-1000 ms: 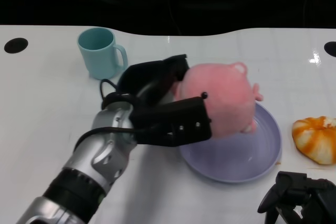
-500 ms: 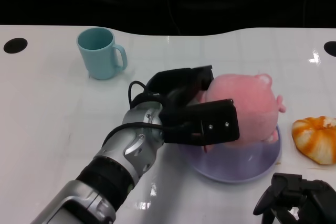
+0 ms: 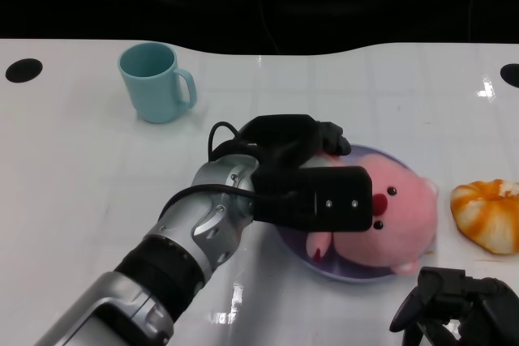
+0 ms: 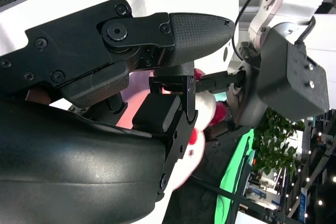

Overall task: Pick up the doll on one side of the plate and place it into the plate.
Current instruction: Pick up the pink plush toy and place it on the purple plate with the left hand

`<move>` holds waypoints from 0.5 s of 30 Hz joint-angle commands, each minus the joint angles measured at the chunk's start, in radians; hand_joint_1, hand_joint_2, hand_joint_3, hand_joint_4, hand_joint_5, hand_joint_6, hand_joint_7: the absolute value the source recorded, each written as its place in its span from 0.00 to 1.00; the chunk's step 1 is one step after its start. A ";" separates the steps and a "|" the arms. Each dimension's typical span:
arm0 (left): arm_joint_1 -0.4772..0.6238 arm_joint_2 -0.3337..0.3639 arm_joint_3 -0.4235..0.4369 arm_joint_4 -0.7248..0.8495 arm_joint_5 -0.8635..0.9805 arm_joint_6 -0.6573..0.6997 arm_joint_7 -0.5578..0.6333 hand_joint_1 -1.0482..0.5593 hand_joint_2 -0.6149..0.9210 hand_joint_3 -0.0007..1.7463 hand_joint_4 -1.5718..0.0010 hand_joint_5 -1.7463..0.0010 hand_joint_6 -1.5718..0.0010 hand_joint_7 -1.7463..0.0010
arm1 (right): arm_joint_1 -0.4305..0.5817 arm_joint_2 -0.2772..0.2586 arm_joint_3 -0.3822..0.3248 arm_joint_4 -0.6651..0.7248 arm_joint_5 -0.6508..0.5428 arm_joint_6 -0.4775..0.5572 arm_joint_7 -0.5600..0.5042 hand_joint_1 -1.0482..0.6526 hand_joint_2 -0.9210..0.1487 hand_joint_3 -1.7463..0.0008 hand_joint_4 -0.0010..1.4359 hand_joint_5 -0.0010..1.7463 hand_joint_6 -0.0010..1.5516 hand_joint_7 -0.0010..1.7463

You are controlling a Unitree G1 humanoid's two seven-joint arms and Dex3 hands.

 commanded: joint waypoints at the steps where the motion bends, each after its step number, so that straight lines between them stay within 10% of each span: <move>1: -0.040 0.052 -0.044 -0.050 0.049 -0.019 -0.074 0.07 1.00 0.22 0.92 0.89 0.88 1.00 | 0.003 -0.011 -0.011 -0.004 0.009 -0.012 0.000 0.06 0.00 0.76 0.65 0.81 0.60 0.62; 15: 0.042 0.129 -0.014 -0.253 0.057 -0.026 -0.117 0.00 1.00 0.33 0.99 1.00 0.98 0.99 | -0.001 -0.012 -0.014 0.011 0.016 -0.028 0.005 0.08 0.00 0.76 0.64 0.81 0.59 0.63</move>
